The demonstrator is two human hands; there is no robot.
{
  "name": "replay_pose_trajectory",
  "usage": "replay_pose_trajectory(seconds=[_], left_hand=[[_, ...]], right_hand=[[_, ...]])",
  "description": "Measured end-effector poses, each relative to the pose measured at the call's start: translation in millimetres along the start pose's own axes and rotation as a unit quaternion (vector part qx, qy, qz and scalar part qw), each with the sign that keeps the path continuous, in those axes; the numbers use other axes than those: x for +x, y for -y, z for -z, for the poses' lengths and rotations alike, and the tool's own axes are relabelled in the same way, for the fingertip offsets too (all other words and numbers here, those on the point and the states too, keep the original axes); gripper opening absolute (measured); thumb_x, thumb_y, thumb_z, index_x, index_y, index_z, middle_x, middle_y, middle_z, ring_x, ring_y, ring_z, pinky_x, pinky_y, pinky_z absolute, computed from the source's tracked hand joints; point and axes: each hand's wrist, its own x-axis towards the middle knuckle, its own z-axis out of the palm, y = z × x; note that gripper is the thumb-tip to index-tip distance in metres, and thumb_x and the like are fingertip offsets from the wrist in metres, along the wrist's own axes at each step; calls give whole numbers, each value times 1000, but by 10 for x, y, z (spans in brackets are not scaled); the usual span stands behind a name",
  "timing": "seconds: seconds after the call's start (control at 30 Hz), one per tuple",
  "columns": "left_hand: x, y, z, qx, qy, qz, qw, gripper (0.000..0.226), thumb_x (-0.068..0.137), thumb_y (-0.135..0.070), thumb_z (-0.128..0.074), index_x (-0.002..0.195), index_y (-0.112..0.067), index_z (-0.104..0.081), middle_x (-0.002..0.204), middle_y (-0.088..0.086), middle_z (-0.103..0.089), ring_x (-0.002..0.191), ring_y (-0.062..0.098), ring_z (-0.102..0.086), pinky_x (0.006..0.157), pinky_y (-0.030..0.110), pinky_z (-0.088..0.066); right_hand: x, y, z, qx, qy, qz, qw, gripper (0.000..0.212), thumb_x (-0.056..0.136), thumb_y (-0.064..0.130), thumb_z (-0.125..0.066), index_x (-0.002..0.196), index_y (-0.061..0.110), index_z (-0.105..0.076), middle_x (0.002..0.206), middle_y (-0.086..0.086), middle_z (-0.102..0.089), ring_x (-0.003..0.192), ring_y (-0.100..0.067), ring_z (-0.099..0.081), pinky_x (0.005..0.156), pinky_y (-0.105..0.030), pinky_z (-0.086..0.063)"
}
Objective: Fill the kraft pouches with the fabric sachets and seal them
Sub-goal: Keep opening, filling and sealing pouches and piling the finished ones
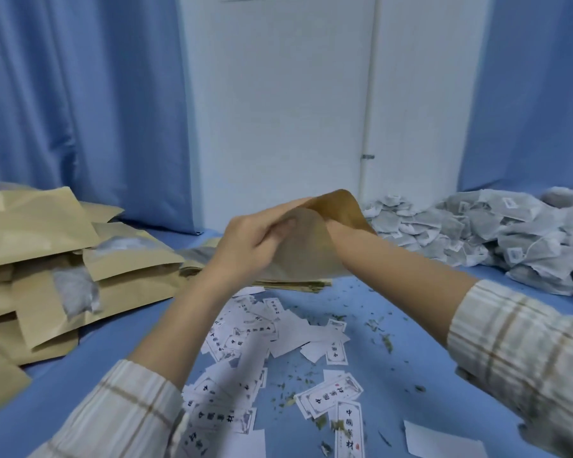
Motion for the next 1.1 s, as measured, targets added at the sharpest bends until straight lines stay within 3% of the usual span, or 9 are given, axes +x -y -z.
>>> replay_pose_trajectory(seconds=[0.17, 0.27, 0.33, 0.43, 0.53, 0.6, 0.77, 0.97, 1.1], left_hand=[[244, 213, 140, -17, -44, 107, 993, 23, 96, -23, -54, 80, -37, -61, 68, -37, -58, 72, -19, -52, 63, 0, -34], [388, 226, 154, -82, -37, 132, 987, 19, 95, -27, -55, 82, -39, -62, 75, -32, -65, 75, -17, -58, 64, 3, -40], [463, 247, 185, -163, -71, 165, 970, 15, 95, -23, -56, 87, -32, -66, 78, -27, -69, 77, -10, -63, 67, 7, -46], [542, 322, 229, -238, -105, 228, 938, 10, 93, -23, -58, 92, -22, -68, 90, -11, -73, 88, 9, -69, 77, 24, -53], [568, 390, 206, -251, -110, 249, 929, 11, 93, -20, -58, 91, -19, -69, 87, -8, -74, 85, 11, -70, 76, 25, -55], [573, 395, 183, -269, -99, 255, 924, 11, 93, -20, -58, 92, -17, -69, 87, -7, -74, 84, 11, -70, 72, 22, -56], [610, 360, 178, -285, -104, 257, 918, 18, 90, -31, -60, 89, -17, -71, 90, -1, -74, 86, 15, -70, 77, 29, -56], [778, 287, 112, -261, -193, 285, 902, 24, 90, -27, -63, 74, -9, -61, 68, 1, -63, 61, 13, -60, 59, 23, -49], [753, 299, -27, -262, -211, 327, 883, 26, 91, -19, -63, 68, -11, -54, 71, 7, -59, 65, 20, -56, 63, 29, -46]], right_hand=[[-87, 84, 463, -52, -6, 99, 994, 21, 96, 15, -41, 98, 12, -62, 96, 0, -54, 98, -19, -49, 84, -24, -36], [-115, 44, 777, -89, -132, 200, 967, 21, 93, 18, -48, 99, 26, -67, 90, 13, -63, 84, -5, -55, 70, -12, -37], [-146, -46, 916, -23, -209, 213, 954, 26, 96, 34, -43, 92, 27, -68, 86, 10, -69, 81, -4, -58, 77, -10, -39], [-152, -293, 962, 14, -229, 196, 953, 54, 92, 57, -35, 76, 16, -67, 93, -2, -65, 96, -12, -53, 92, -31, -41], [-134, -451, 872, 8, -211, 199, 957, 37, 75, 67, -55, 69, 30, -63, 108, 16, -49, 108, 9, -34, 90, -6, -28], [-77, -514, 856, 30, -207, 175, 962, 37, 64, 68, -62, 69, 31, -62, 111, 17, -48, 103, 8, -42, 84, -9, -32], [62, -549, 889, 80, -239, 135, 958, 69, 46, 73, -67, 73, 9, -66, 73, -8, -55, 64, -5, -41, 64, -25, -31], [142, -618, 1039, 103, -281, 103, 949, 53, 58, 54, -79, 65, 5, -62, 57, 3, -41, 56, -6, -37, 51, -19, -28], [156, -670, 1081, 48, -249, 96, 963, 42, 63, 50, -78, 68, 11, -63, 59, 4, -46, 60, -8, -41, 52, -17, -30]])
